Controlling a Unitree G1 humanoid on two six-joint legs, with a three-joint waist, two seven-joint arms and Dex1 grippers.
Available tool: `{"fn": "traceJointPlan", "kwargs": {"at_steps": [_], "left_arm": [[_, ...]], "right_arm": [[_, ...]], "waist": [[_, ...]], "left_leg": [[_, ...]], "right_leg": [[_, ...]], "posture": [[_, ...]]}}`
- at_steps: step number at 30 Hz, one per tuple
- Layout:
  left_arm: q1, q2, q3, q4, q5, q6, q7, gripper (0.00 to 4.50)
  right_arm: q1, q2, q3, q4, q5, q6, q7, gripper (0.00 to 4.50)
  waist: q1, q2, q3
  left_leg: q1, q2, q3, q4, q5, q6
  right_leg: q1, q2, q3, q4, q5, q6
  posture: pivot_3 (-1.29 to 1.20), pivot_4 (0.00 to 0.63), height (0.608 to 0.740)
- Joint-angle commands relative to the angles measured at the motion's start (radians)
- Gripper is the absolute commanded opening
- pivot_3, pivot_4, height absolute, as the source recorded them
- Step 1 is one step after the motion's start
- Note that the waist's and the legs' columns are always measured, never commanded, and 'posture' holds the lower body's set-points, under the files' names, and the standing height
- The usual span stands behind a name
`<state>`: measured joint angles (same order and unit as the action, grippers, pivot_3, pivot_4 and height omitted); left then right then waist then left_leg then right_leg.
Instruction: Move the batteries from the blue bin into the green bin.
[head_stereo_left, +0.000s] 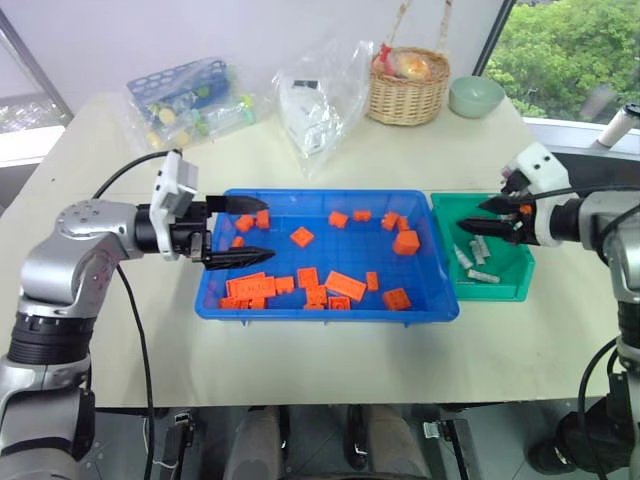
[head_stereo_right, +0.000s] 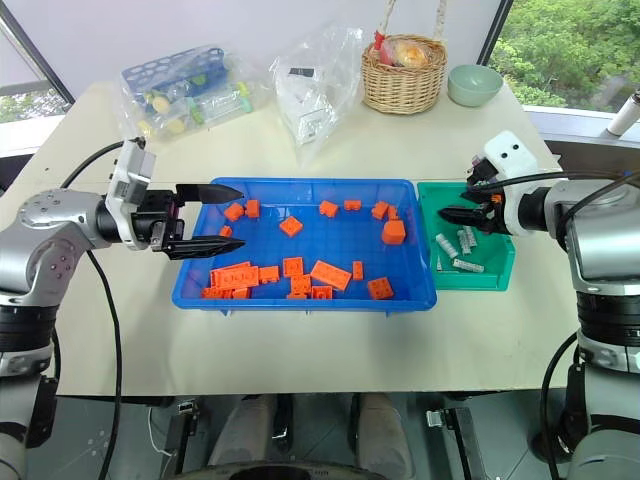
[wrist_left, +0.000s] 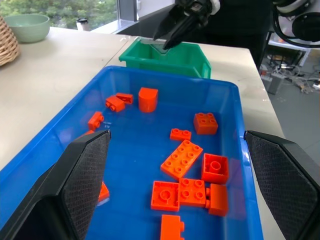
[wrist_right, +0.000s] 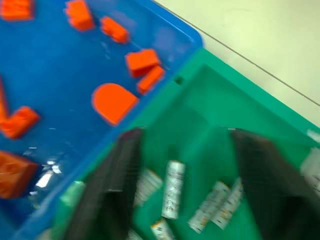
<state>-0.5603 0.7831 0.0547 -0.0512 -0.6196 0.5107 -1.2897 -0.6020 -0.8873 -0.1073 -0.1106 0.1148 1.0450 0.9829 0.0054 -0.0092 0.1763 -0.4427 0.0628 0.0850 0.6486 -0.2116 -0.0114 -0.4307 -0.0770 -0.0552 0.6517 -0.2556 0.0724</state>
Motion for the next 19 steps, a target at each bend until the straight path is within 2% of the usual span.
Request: {"fn": "traceJointPlan", "kwargs": {"at_steps": [1,5,10,14,19], "left_arm": [[-0.020,0.025,0.030,0.002,0.000,-0.012,-0.013,4.50],[0.006,0.077,0.077,0.028,-0.003,-0.009,-0.027,4.50],[0.059,0.163,0.140,0.083,0.004,-0.018,-0.058,4.50],[0.097,0.210,0.178,0.134,0.018,-0.039,-0.075,4.50],[0.109,0.230,0.193,0.169,0.029,-0.060,-0.082,4.50]], "right_arm": [[0.025,-0.053,-0.101,0.023,0.057,-0.154,0.035,3.85],[0.114,-0.179,-0.201,0.118,0.145,-0.385,0.239,3.85],[0.231,-0.324,-0.266,0.371,0.164,-0.635,0.440,3.85],[0.240,-0.357,-0.254,0.540,0.156,-0.734,0.487,3.85],[0.212,-0.339,-0.227,0.610,0.156,-0.776,0.476,3.85]], "waist": [[0.001,0.000,0.000],[0.008,0.000,0.000],[0.003,0.000,0.000],[-0.009,0.000,0.000],[-0.018,0.001,0.000]], "left_leg": [[0.000,0.000,0.000,0.000,0.000,0.000],[-0.001,0.000,0.000,0.000,0.000,0.000],[0.001,0.000,0.000,0.000,0.000,0.001],[0.002,0.000,0.001,0.000,0.000,0.000],[0.002,0.000,0.001,0.000,0.000,0.000]], "right_leg": [[0.000,0.000,0.000,0.000,0.000,0.000],[0.000,0.000,0.000,-0.001,0.000,0.000],[0.002,0.000,0.000,-0.002,0.000,0.000],[0.002,0.000,0.000,-0.002,0.000,0.000],[0.002,0.000,0.000,-0.002,0.000,0.000]], "posture": [[0.00,0.150,0.736],[0.00,0.150,0.736],[0.00,0.150,0.736],[0.00,0.150,0.736],[0.00,0.150,0.736]]}}
